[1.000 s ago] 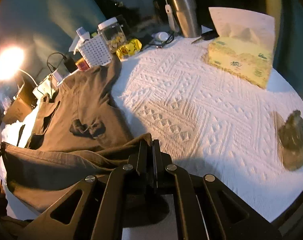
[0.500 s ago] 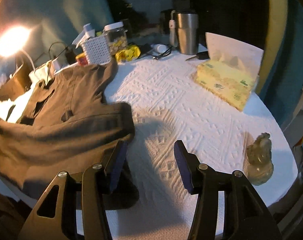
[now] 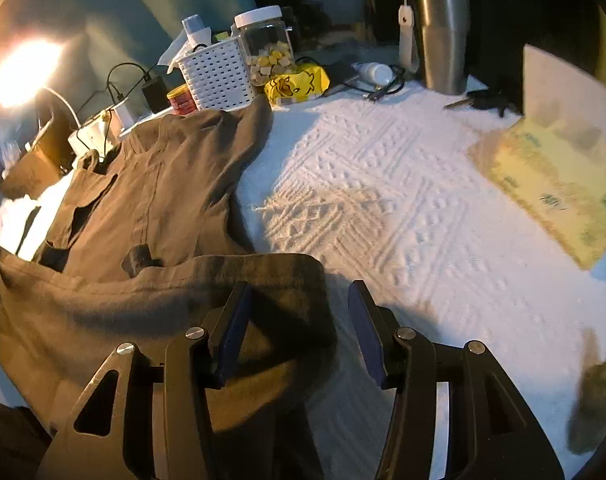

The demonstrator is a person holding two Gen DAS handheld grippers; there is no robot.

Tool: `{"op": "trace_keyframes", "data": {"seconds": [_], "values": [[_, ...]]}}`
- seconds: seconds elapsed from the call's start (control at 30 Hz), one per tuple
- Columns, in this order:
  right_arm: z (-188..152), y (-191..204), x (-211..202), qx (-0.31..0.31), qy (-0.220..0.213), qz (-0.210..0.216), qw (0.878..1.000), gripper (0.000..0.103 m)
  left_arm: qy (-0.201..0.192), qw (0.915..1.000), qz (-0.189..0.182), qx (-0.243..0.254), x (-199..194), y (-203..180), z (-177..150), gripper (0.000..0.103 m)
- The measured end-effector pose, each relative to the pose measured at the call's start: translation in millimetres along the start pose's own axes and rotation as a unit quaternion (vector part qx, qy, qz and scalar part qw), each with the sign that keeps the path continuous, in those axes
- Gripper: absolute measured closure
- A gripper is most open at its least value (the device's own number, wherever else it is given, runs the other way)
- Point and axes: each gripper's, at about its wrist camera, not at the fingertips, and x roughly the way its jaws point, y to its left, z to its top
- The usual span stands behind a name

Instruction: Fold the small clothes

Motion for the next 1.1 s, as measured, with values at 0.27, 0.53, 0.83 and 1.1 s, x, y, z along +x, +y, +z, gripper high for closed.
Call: {"op": "trace_keyframes", "data": {"seconds": [0.27,0.53,0.83,1.1], "values": [[0.1,5.0,-8.9,-0.012,-0.020,-0.007,1.000,0.096,-0.001,0.9999,-0.008,0.010,5.2,-3.1,2.3,0.101],[4.4,14.7,-50.3,-0.017,-0.077,-0.022,0.997,0.097,-0.032,0.9990,-0.009,0.031,-7.2,-10.8,17.8,0.101],[18.0,13.3,-93.0,0.000,-0.143,-0.032,0.989,0.097,-0.077,0.9958,-0.010,0.048,-25.8,-16.0,43.0,0.101],[37.7,18.3,-99.8,0.000,-0.166,-0.027,0.986,0.097,-0.095,0.9941,-0.013,0.051,-24.4,-18.8,61.2,0.101]]}}
